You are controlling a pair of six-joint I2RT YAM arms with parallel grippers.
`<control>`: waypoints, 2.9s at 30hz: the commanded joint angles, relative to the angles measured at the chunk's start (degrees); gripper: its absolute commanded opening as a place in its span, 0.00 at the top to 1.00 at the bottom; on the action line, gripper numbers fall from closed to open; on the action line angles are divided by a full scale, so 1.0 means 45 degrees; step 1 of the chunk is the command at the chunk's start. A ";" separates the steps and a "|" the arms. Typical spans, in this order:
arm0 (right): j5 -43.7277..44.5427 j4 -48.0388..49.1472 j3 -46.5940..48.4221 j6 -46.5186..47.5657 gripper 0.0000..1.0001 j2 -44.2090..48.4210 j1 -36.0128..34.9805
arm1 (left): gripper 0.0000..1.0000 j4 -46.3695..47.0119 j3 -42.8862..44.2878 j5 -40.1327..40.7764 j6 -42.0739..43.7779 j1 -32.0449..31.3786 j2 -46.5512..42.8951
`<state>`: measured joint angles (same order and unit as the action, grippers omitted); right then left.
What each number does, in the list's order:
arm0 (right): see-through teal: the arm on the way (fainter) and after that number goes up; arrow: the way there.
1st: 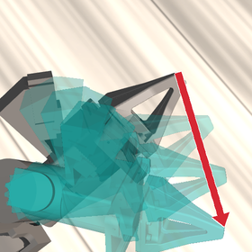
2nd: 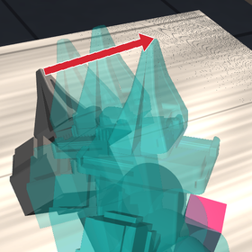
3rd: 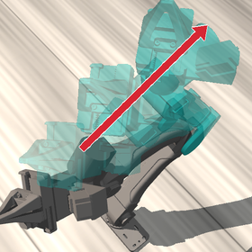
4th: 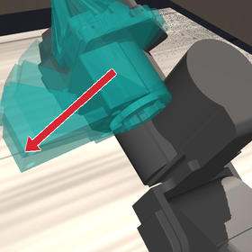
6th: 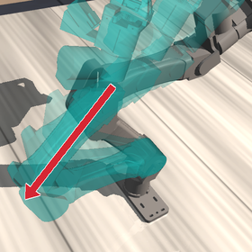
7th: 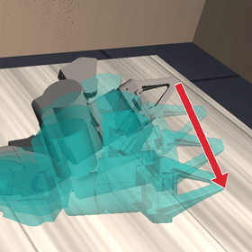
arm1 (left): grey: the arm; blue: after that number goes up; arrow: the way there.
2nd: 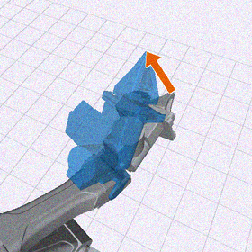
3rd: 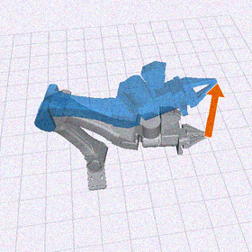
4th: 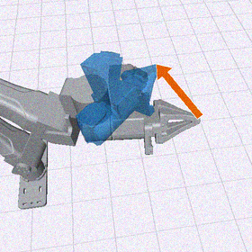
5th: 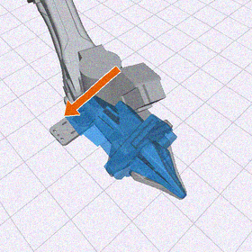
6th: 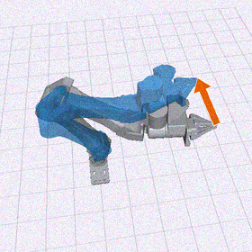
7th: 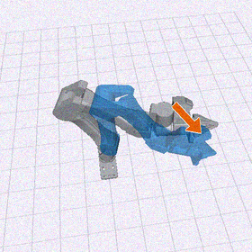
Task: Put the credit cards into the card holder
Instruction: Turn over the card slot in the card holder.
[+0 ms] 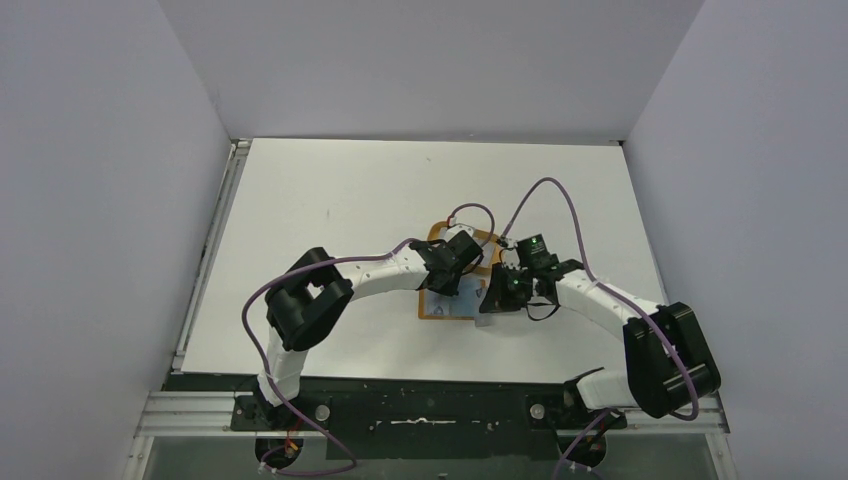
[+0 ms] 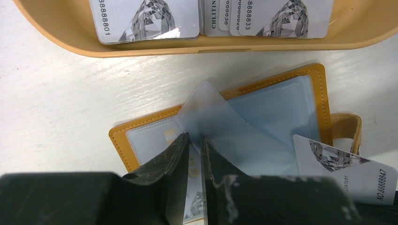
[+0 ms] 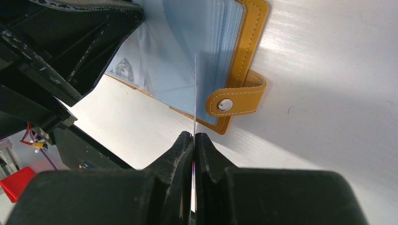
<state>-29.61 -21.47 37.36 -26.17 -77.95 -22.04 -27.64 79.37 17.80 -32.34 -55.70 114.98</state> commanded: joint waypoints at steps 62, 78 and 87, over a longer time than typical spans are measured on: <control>-0.2020 0.4096 0.0534 -0.2547 1.00 -0.1354 -0.1530 | 0.38 0.0049 -0.3438 -0.1629 -0.2084 0.1275 -0.5341; -0.1565 0.5024 0.2543 -0.3131 1.00 -0.4012 -0.3212 | 0.35 0.0946 -0.5203 -0.2009 -0.2921 0.2498 -0.6517; -0.1176 0.4523 0.2628 -0.3301 1.00 -0.3138 -0.3291 | 0.35 0.1024 -0.5202 -0.2126 -0.3079 0.2845 -0.6390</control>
<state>-36.71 -2.63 48.64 -40.42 -97.60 -37.82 -25.87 55.70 8.69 -45.12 -44.01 87.33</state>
